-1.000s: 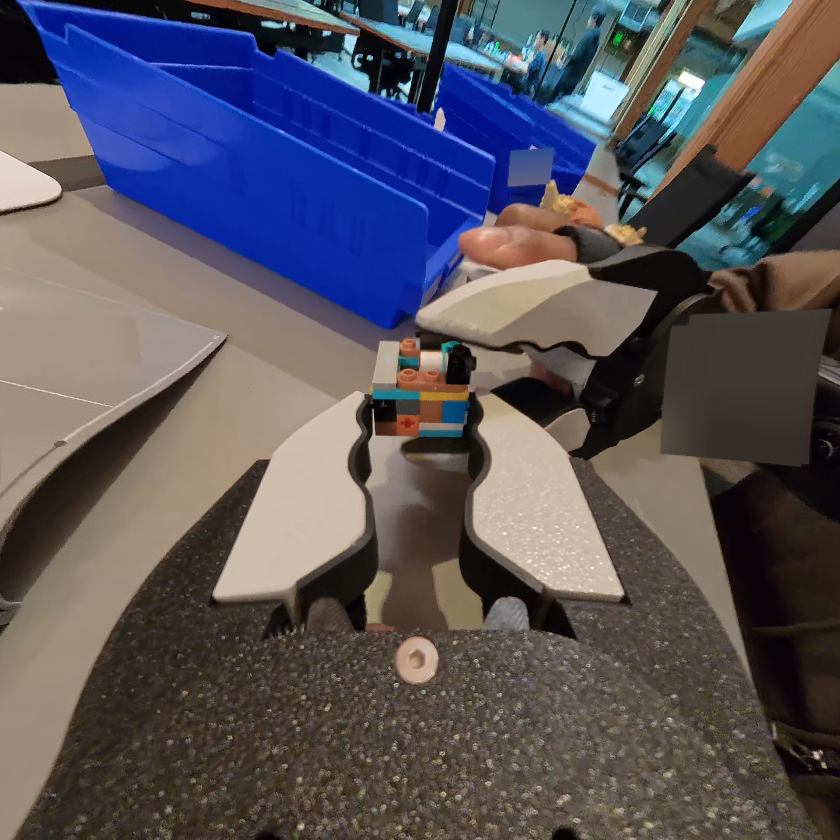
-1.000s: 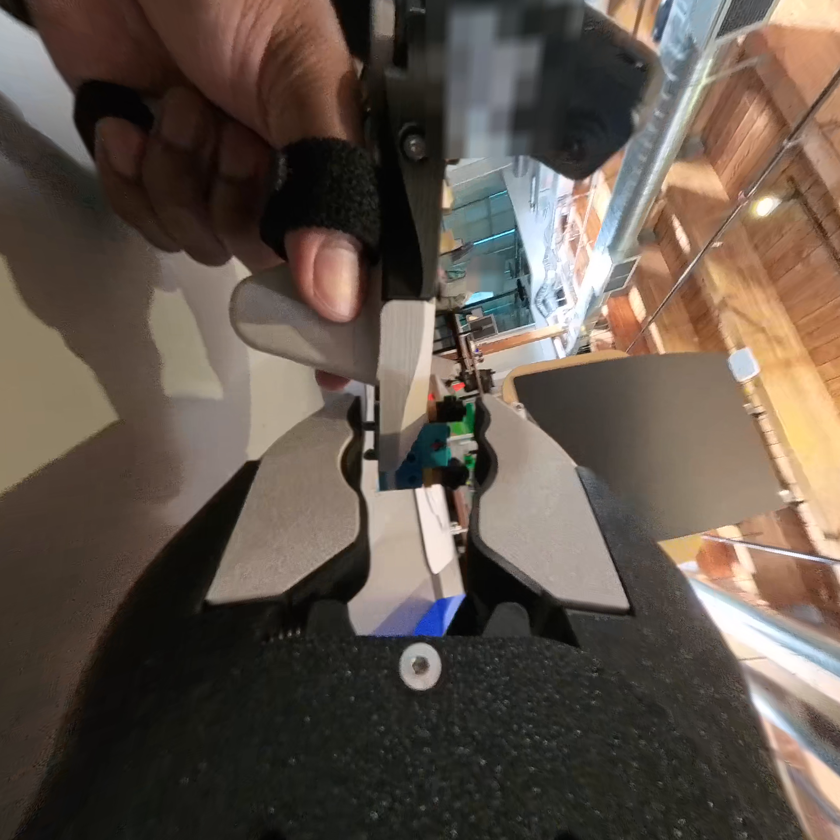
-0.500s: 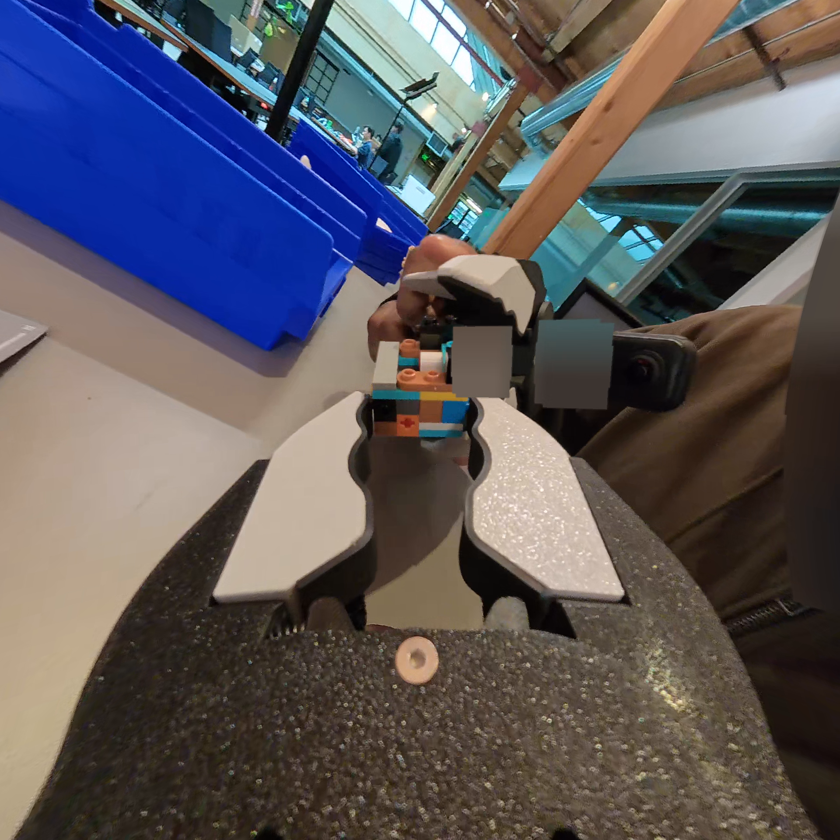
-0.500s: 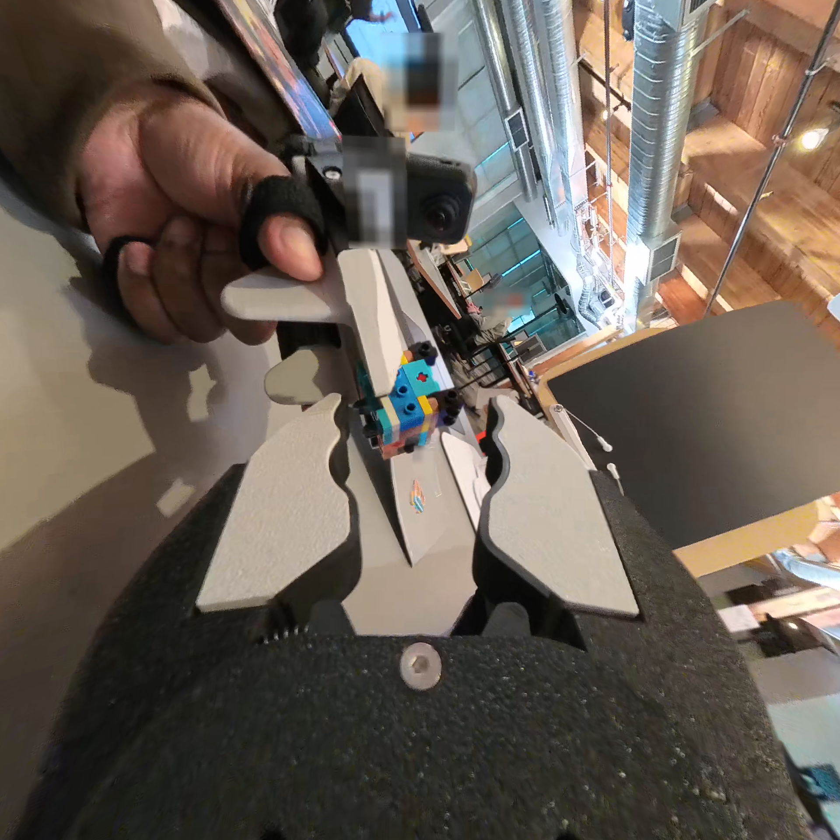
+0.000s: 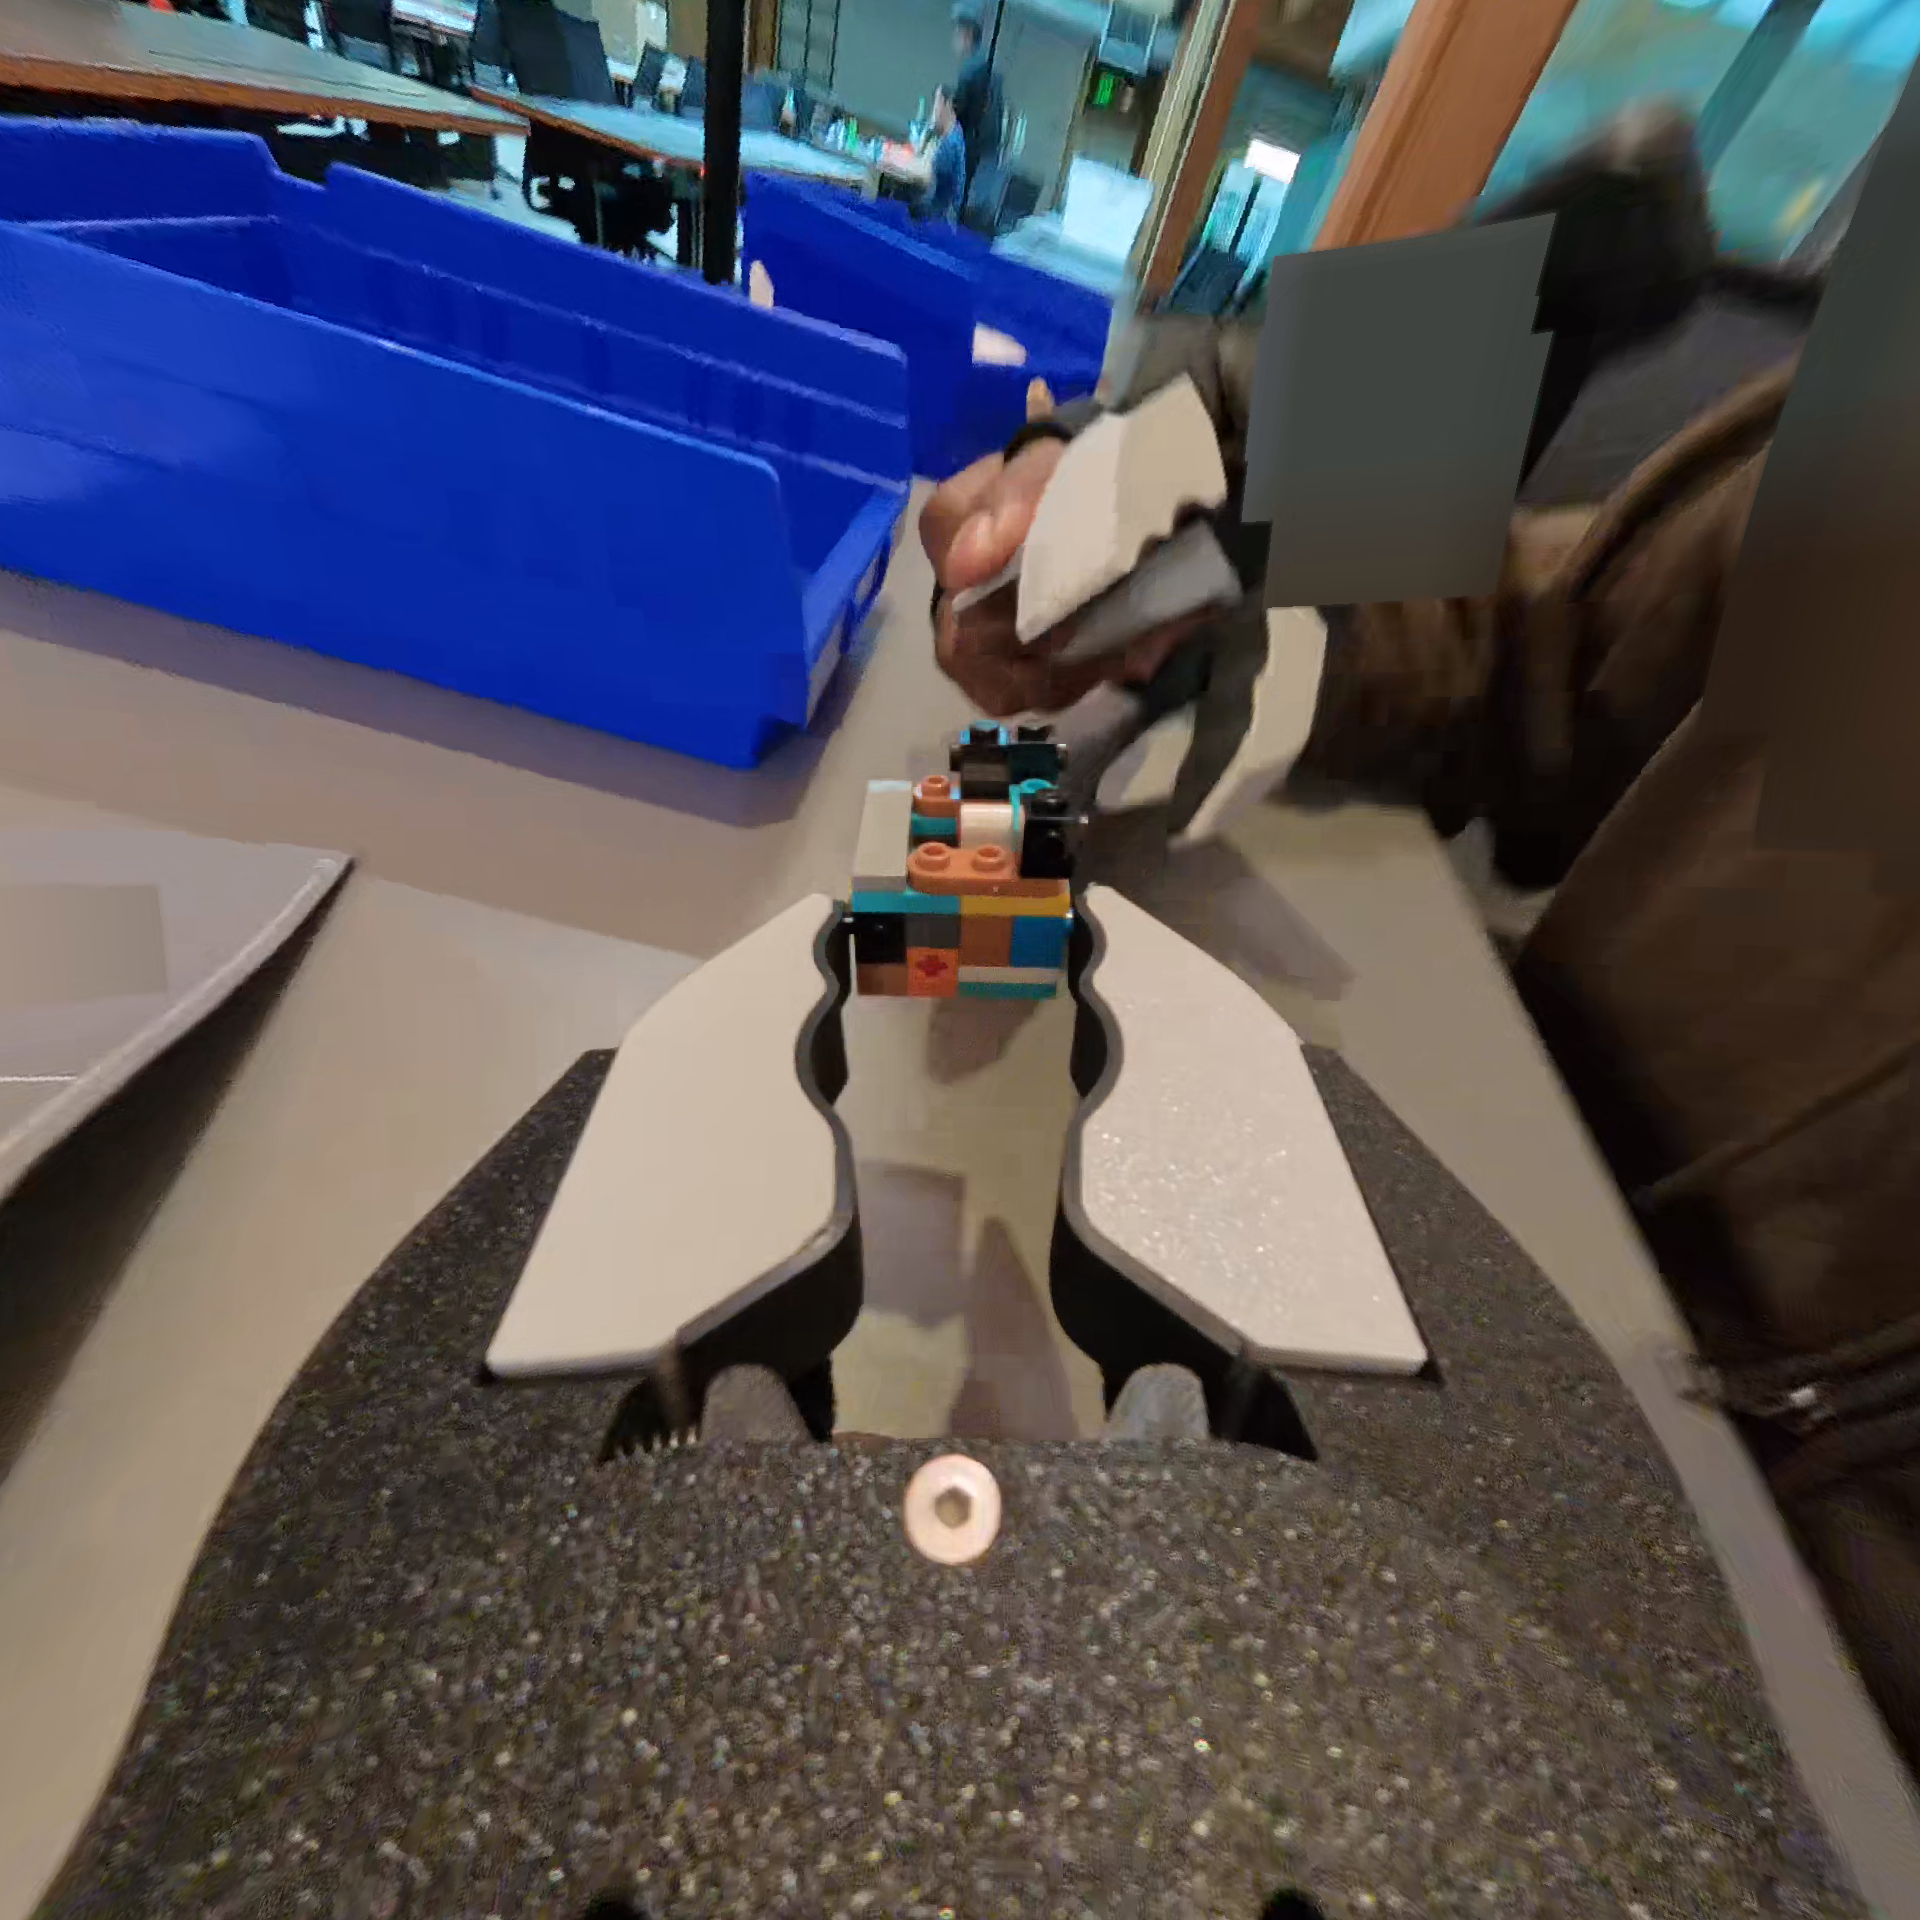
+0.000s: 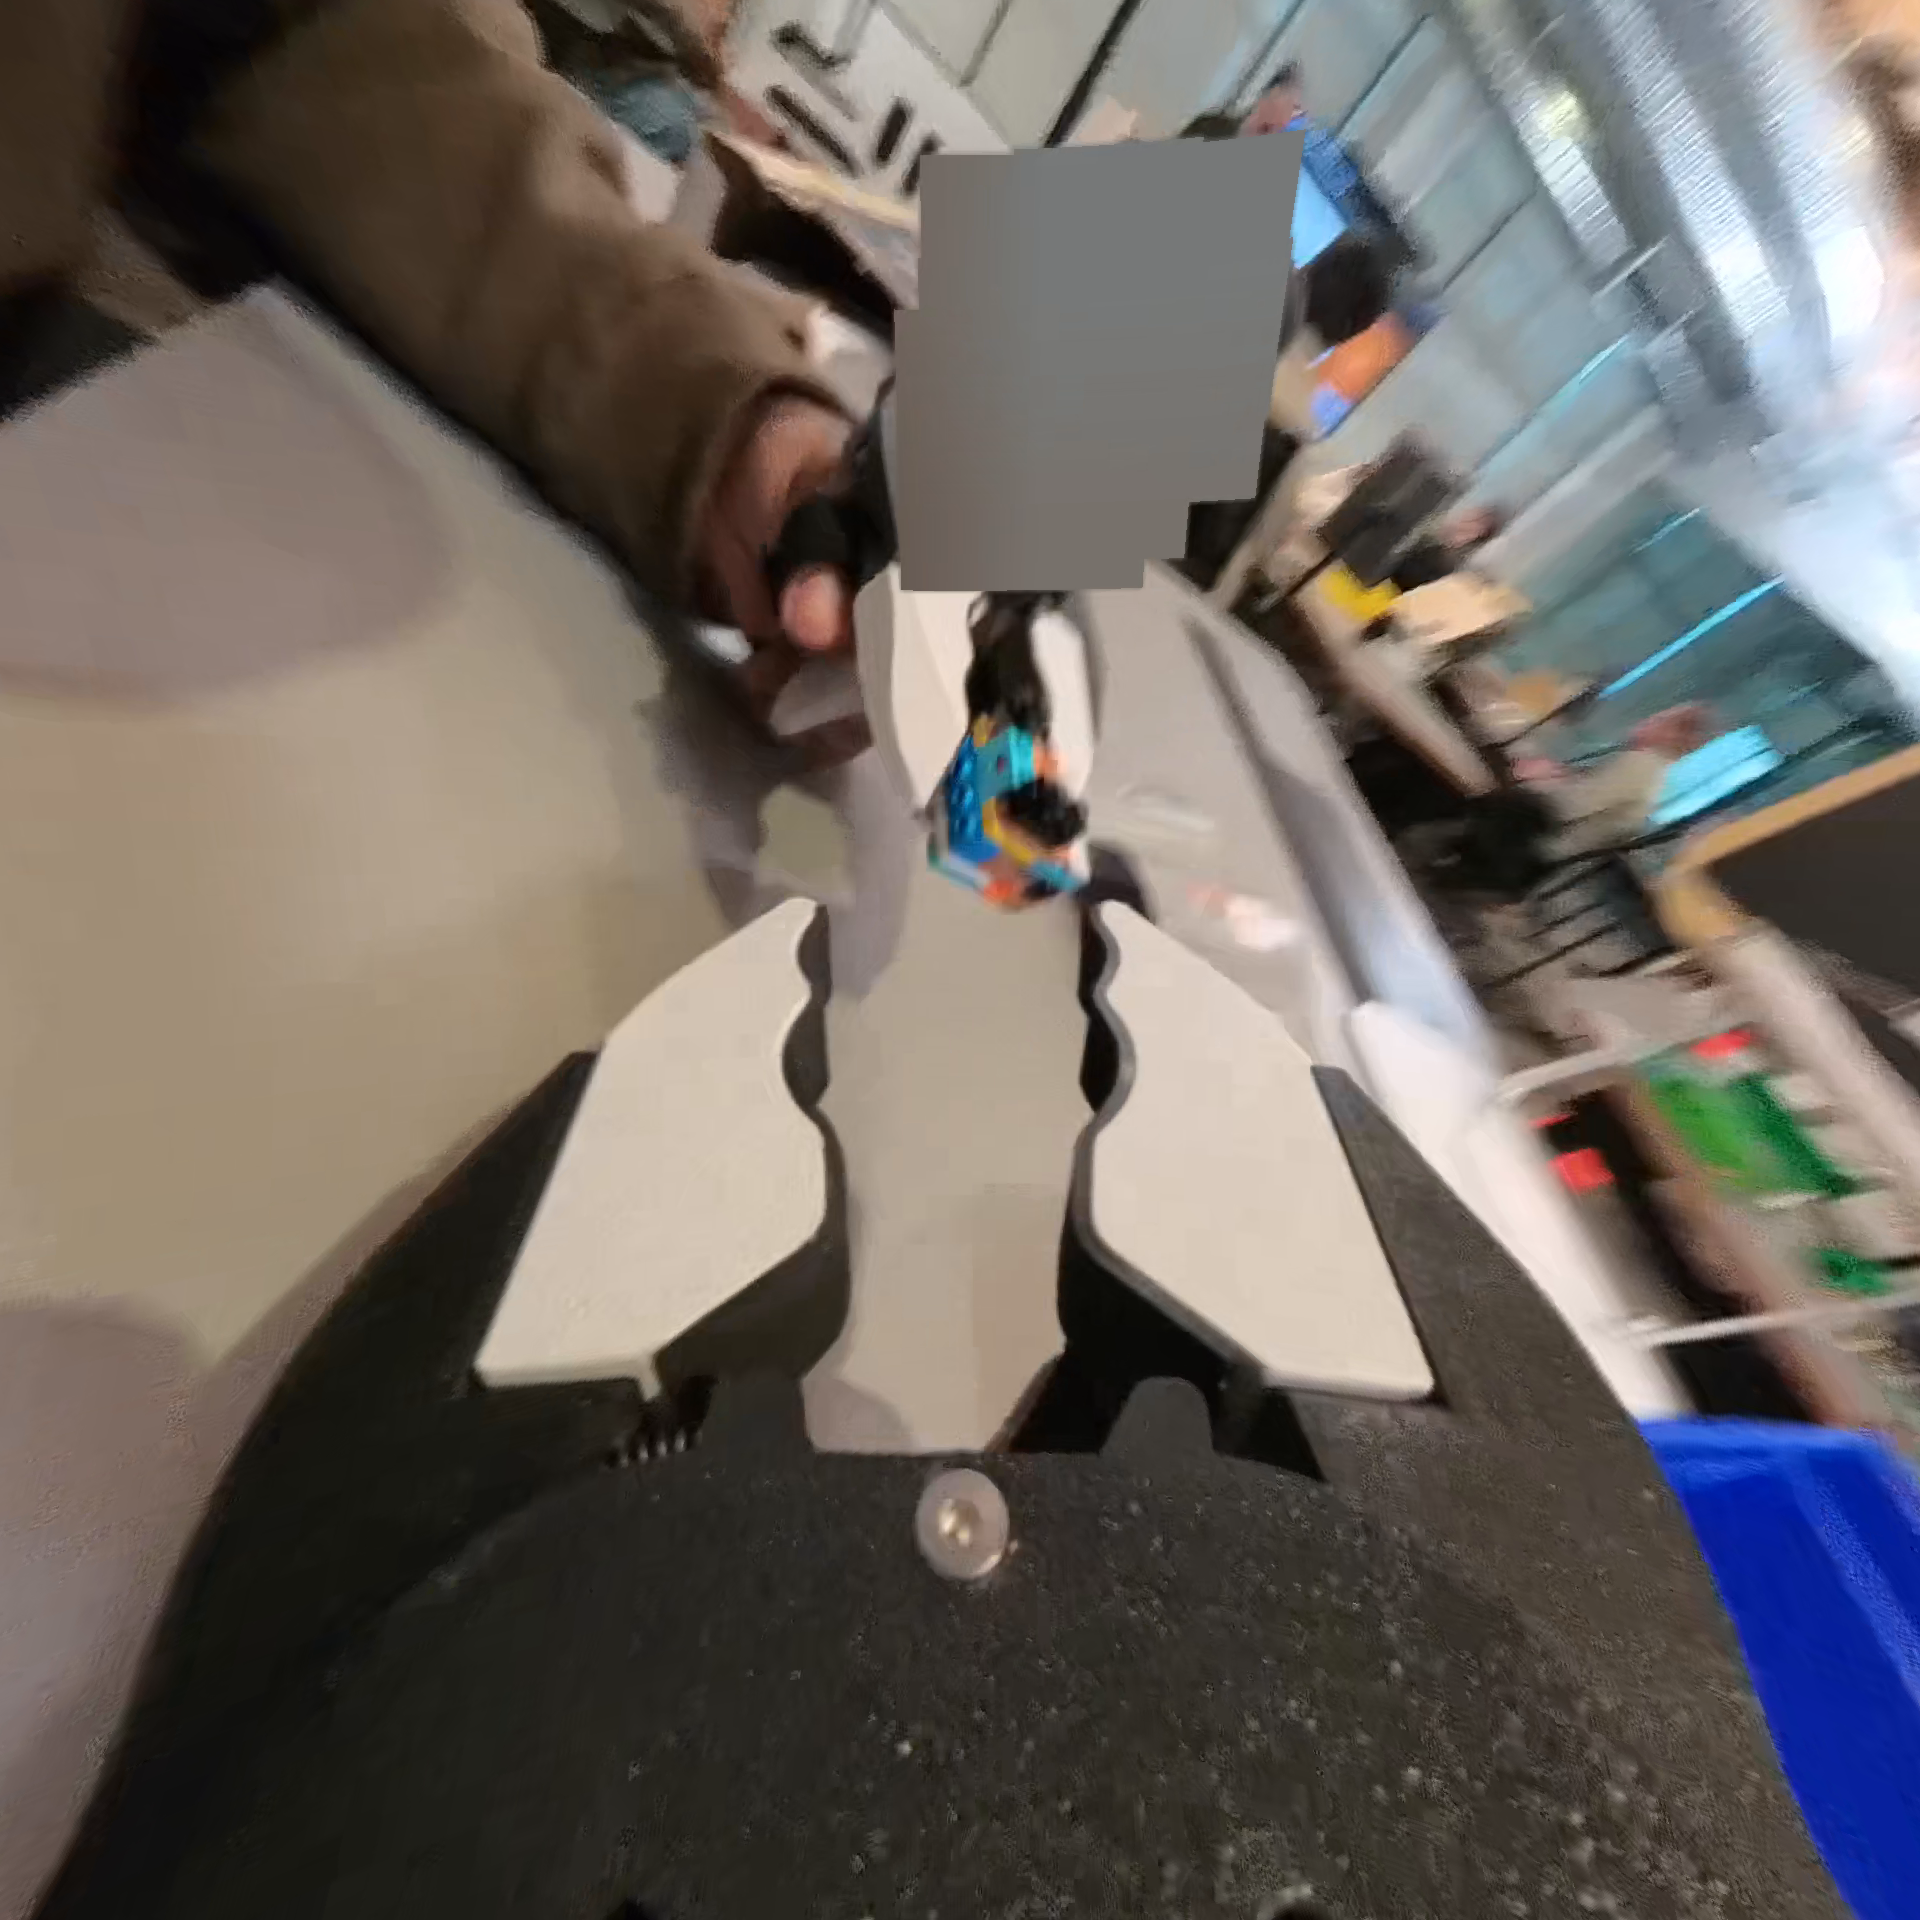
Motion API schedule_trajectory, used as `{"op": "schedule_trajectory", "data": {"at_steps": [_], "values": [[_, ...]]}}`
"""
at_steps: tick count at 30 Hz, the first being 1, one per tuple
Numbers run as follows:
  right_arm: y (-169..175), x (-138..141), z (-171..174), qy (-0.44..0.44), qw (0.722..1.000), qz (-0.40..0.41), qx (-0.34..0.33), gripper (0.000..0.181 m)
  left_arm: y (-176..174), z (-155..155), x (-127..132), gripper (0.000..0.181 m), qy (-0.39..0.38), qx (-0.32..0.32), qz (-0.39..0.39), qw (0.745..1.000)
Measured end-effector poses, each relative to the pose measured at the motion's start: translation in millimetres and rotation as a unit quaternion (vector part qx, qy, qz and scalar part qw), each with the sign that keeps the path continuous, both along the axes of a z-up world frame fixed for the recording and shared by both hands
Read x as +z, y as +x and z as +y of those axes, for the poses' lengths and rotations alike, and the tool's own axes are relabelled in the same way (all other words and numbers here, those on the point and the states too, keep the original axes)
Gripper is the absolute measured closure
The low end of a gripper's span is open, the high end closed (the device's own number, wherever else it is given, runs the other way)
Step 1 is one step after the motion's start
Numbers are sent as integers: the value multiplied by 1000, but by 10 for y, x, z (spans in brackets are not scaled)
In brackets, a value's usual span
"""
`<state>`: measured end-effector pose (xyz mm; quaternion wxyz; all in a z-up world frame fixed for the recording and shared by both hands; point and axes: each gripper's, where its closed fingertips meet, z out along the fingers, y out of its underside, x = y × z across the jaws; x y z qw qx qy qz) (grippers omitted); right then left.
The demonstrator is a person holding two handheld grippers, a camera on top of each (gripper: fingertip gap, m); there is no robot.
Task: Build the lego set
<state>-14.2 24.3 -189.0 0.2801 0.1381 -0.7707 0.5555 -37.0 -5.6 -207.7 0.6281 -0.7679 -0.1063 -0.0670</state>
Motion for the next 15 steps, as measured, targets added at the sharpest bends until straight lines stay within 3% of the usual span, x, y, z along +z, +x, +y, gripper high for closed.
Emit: {"op": "schedule_trajectory", "data": {"at_steps": [2, 5, 11, 15], "values": [[-11, -203, 244, 44, 997, -67, 2, 143, 29, 24, -116, 141, -44, -3, 25, 999], [-145, -465, 495, 91, 991, -89, -42, 149, 39, 60, -256, 141, -93, 0, 27, 995], [-193, -781, 453, 167, 977, -113, -72, 154, 41, 72, -521, 141, -188, 7, 14, 982], [-246, -802, 461, 168, 971, -139, -93, 155, 74, 46, -638, 141, -232, 0, 26, 972]]}}
